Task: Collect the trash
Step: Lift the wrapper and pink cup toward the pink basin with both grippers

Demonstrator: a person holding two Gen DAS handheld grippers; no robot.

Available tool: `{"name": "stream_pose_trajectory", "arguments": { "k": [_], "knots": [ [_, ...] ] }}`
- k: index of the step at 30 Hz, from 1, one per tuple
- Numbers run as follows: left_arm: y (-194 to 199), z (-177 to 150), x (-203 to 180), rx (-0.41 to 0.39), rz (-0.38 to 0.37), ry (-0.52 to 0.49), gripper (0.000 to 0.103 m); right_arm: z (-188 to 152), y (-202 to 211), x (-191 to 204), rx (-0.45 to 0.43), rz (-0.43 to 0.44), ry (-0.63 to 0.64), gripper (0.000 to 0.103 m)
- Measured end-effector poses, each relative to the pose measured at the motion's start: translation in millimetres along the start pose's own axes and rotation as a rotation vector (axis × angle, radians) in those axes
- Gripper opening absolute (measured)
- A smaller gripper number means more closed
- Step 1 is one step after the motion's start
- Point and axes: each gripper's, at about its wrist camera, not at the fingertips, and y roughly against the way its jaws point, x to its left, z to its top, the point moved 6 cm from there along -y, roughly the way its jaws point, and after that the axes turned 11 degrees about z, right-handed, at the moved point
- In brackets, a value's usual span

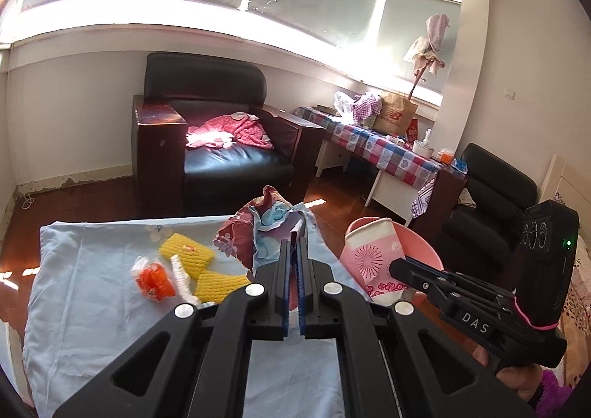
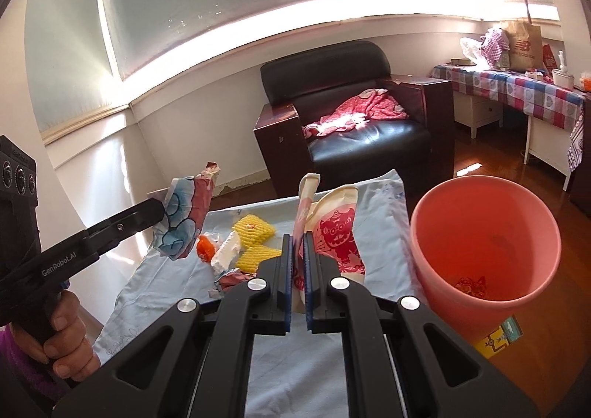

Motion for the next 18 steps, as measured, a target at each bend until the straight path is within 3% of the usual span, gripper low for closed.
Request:
{"name": "stream_pose_trajectory", "arguments": {
  "k": [8, 18],
  "knots": [
    [-20, 10, -62, -0.009, -0.094, -0.056, 0.003, 11, 25, -43, -0.068, -0.077, -0.04, 0.006],
    [-48, 7, -123, 0.012, -0.179, -0.12, 0.003, 6, 35, -88, -0.073, -0.155, -0.093, 0.006]
  ]
}}
